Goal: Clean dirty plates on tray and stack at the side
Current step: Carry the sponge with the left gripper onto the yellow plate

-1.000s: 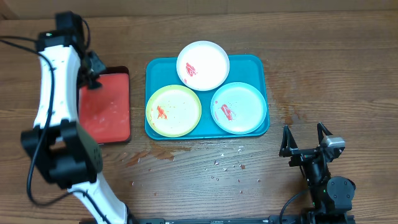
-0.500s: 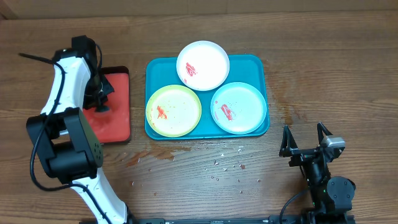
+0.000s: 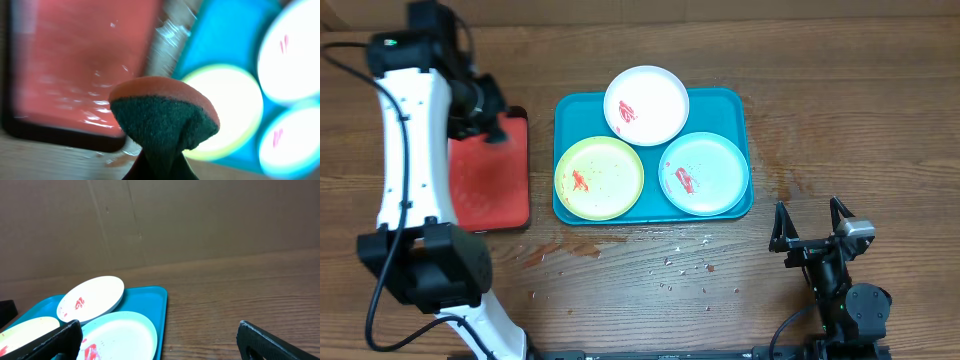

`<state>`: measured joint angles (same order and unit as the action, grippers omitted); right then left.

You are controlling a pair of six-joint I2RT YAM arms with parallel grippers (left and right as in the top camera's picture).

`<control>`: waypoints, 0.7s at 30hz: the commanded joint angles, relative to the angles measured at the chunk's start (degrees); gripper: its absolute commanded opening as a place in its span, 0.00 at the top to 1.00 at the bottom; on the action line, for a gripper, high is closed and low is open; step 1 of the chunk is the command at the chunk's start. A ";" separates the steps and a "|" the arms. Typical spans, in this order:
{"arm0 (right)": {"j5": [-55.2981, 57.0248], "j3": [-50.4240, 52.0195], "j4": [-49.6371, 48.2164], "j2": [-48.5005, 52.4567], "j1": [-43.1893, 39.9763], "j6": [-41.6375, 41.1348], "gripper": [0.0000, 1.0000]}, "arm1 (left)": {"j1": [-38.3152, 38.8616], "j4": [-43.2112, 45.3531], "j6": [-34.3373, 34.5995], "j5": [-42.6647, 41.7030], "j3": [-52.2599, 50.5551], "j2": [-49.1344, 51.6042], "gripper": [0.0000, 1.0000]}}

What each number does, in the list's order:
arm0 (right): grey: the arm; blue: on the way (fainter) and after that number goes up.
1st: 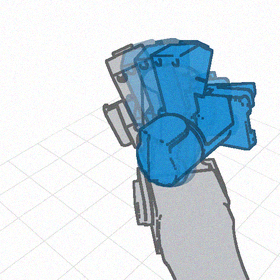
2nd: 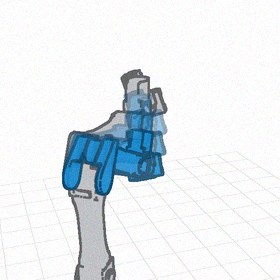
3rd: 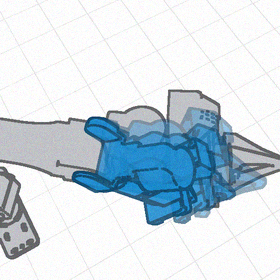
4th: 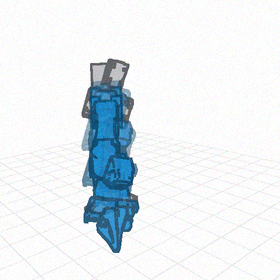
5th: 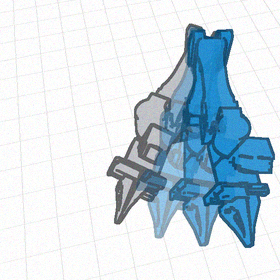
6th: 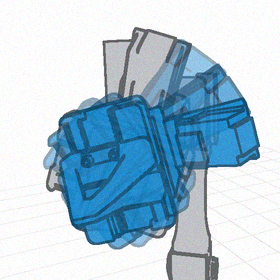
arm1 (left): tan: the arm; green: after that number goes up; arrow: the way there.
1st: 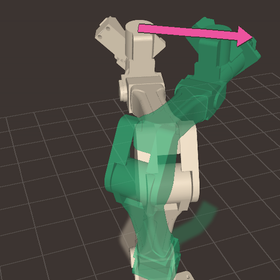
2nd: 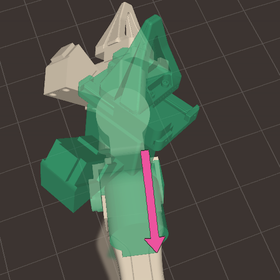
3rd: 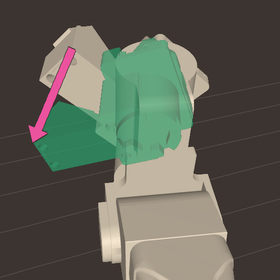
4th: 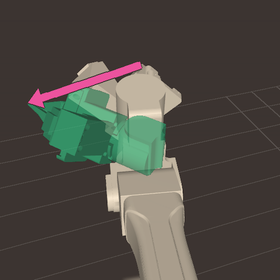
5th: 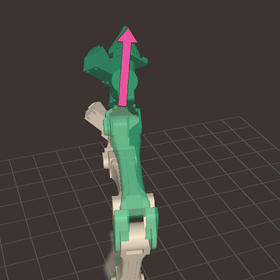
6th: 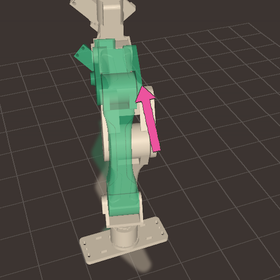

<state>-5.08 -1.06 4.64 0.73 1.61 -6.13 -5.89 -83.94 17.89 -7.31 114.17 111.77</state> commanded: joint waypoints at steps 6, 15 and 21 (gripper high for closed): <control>0.55 0.59 -0.26 -0.33 0.26 0.20 0.00 | 14.53 17.64 -4.04 -8.44 -20.04 0.66 0.96; 0.55 0.59 -0.26 -0.33 0.26 0.20 0.00 | 20.37 33.59 8.79 6.93 -28.33 0.66 0.95; 0.55 0.59 -0.26 -0.33 0.26 0.20 0.00 | 22.51 37.27 12.02 4.31 -31.04 0.66 0.95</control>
<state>-5.08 -1.06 4.64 0.75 1.61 -6.15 15.14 -47.31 25.78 -3.77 84.47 112.62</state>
